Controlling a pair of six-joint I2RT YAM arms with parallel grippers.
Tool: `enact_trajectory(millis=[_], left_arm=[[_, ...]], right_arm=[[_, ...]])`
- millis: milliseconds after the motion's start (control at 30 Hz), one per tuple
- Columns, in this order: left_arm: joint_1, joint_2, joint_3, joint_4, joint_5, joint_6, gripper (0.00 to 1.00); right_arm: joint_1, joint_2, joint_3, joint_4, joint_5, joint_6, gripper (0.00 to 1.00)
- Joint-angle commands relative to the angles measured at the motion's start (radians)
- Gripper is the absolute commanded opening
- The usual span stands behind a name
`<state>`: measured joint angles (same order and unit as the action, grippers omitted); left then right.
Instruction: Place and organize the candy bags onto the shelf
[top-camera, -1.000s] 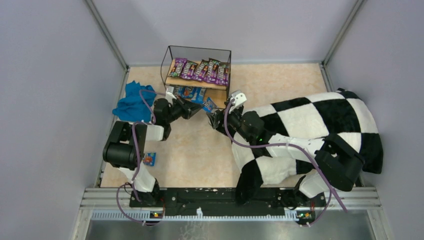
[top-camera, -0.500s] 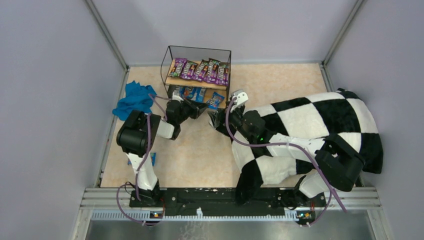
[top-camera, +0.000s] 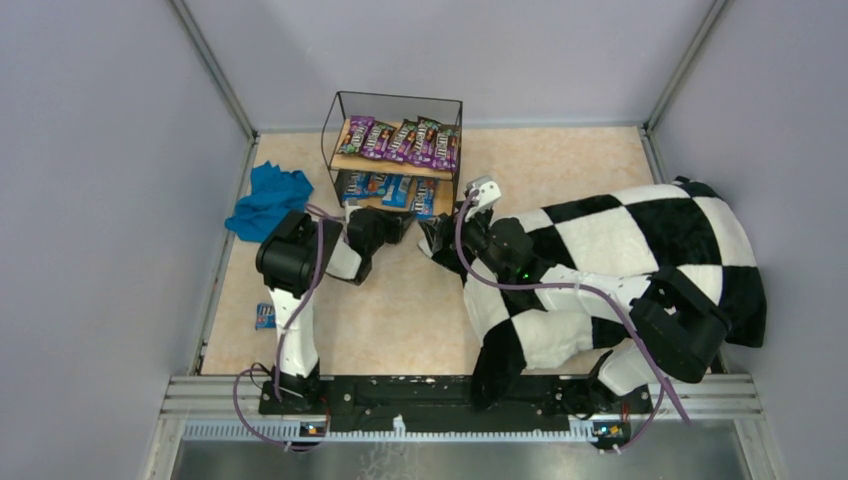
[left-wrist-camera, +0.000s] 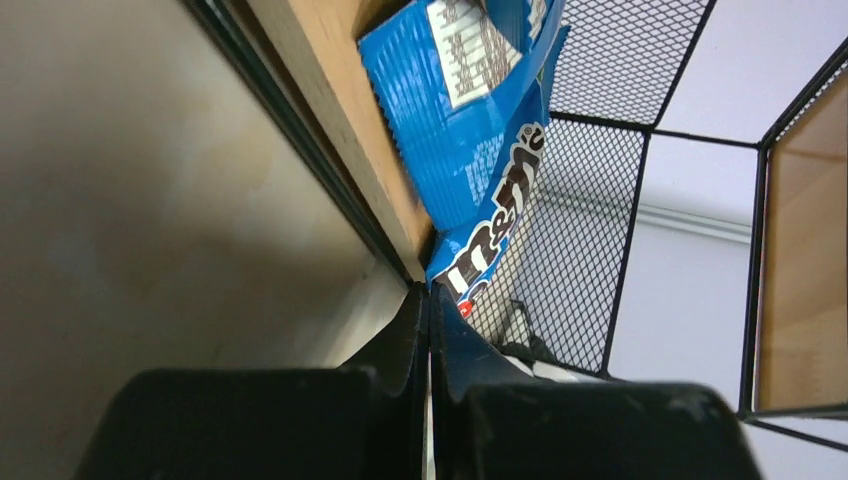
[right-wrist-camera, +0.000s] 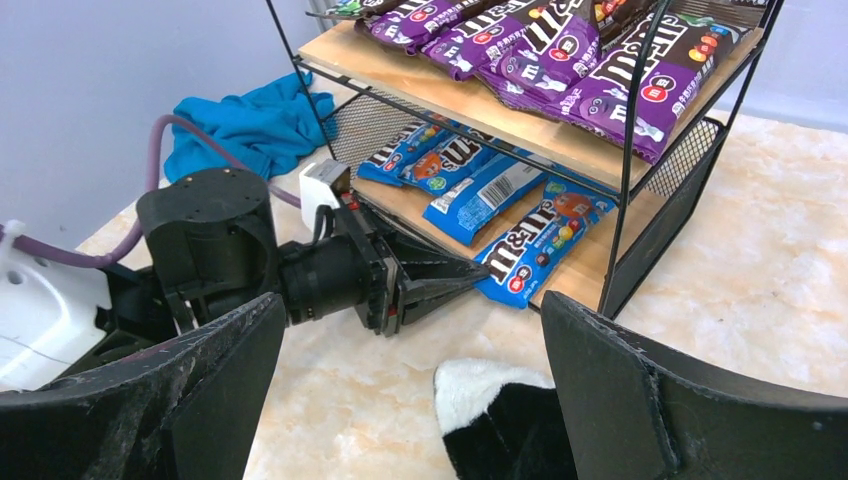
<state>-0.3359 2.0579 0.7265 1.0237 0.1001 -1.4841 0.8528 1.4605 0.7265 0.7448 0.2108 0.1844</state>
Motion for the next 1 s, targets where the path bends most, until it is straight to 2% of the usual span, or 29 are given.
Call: enact_trajectory(millis=[0,400,700,867,967], left_arm=[[-0.012,0.043,0.051,0.126,-0.089,-0.048,0.00],[-0.017,0.083,0.127,0.096,-0.132,-0.063,0.00],[-0.017,0.101,0.142,0.098,-0.091,-0.059,0.00],[-0.018,0.063,0.093,0.079,-0.023,-0.033,0.31],[-0.018,0.009,0.034,0.093,0.011,0.001,0.44]], right_arm=[[-0.013,-0.027,-0.005,0.055,-0.027,0.017,0.99],[-0.027,-0.017,-0.002,0.055,-0.048,0.039,0.99],[-0.036,-0.016,-0.004,0.054,-0.059,0.050,0.99],[-0.040,-0.018,-0.005,0.057,-0.067,0.055,0.99],[-0.040,-0.018,-0.006,0.054,-0.069,0.057,0.99]])
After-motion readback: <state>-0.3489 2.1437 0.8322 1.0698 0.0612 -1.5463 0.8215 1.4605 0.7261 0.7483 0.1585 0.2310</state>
